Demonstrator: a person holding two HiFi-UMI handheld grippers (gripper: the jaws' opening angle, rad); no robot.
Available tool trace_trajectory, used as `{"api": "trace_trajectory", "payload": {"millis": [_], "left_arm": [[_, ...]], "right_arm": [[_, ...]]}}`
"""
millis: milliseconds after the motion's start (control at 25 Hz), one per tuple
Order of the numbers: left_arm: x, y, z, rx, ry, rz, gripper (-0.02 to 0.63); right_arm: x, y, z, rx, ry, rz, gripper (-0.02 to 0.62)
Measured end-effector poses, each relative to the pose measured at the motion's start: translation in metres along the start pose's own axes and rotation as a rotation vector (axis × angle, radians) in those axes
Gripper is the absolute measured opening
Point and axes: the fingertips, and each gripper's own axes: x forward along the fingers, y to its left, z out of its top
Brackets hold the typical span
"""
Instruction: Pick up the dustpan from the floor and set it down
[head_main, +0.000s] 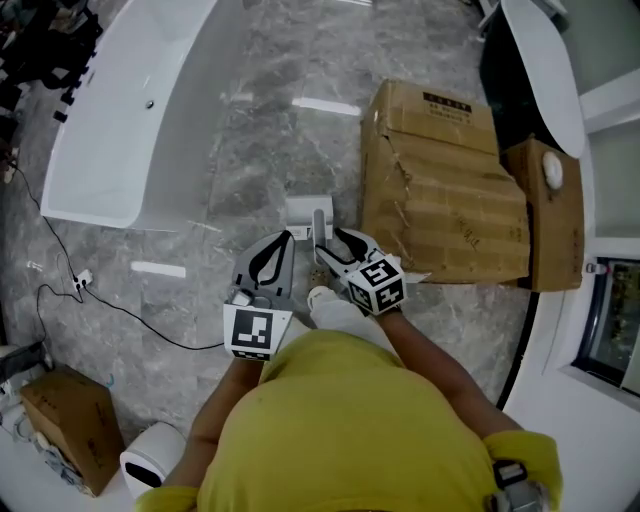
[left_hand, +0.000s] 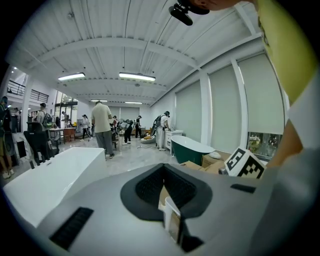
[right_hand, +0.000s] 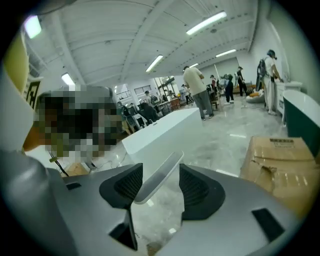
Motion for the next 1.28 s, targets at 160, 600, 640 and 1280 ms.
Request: {"api": "trace_trajectory", "payload": {"millis": [160, 600, 640, 1280], "left_arm": [[0.005, 0.013, -0.006, -0.029, 0.018, 0.050, 0.000], [0.025, 0.007, -0.018, -0.013, 0.079, -0.016, 0.000], [0.024, 0.007, -0.017, -0.011, 0.084, -0.023, 0.000], [0.019, 0.024, -0.017, 0.002, 0.110, -0.067, 0.000]], "right_arm": [[0.011, 0.001, -0.008, 0.163, 0.038, 0.121, 0.253], [0.037, 0.017, -0.026, 0.367, 0.120, 0.345, 0.256], [0.038, 0.019, -0.025, 0.372, 0.117, 0.358, 0.244], [0.039, 0.023, 0.015, 0.471, 0.029, 0.394, 0.176]]}}
